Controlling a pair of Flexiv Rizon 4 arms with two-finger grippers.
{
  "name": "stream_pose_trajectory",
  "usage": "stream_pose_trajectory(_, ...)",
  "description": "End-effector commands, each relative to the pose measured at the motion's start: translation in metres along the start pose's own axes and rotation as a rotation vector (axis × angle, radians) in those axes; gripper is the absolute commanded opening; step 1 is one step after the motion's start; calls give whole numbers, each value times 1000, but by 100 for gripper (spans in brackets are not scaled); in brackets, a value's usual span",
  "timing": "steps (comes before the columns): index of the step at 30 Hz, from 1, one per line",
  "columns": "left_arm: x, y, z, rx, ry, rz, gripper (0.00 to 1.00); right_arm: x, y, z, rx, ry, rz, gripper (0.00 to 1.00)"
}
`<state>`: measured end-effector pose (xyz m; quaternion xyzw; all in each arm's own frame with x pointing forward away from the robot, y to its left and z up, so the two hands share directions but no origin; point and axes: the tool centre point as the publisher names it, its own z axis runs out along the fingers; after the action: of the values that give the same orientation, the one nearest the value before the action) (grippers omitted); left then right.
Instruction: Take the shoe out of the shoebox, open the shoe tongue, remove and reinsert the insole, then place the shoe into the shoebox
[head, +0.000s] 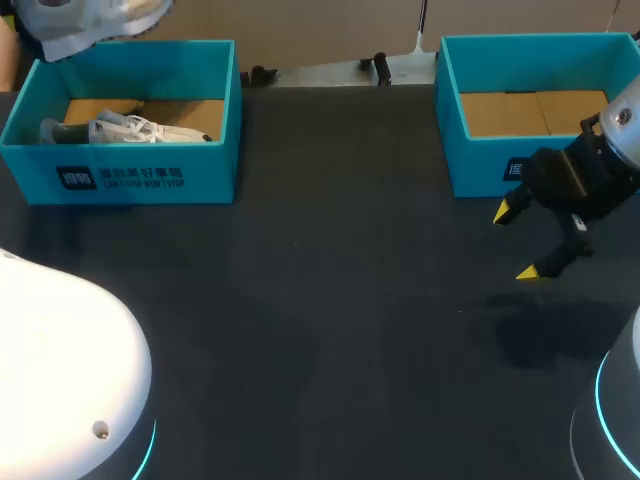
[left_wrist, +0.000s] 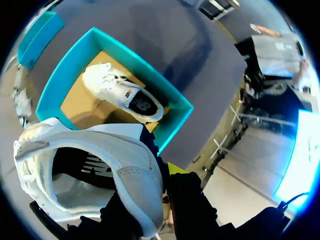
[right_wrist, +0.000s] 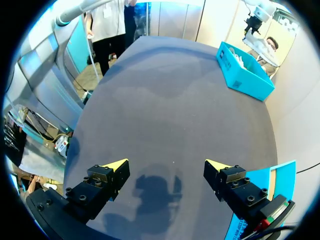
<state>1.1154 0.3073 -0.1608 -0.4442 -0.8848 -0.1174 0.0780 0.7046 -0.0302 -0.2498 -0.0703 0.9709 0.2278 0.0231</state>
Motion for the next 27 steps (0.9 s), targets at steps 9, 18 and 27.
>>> stream_pose_trajectory(9,-1,20,-4,-170,-41,610,0,1,0,1,3,-2,1,100)
stream_pose_trajectory(18,-1,20,-4,-170,-41,610,0,1,0,1,3,-2,1,100)
stream_pose_trajectory(27,-1,20,-4,-170,-41,610,0,1,0,1,3,-2,1,100)
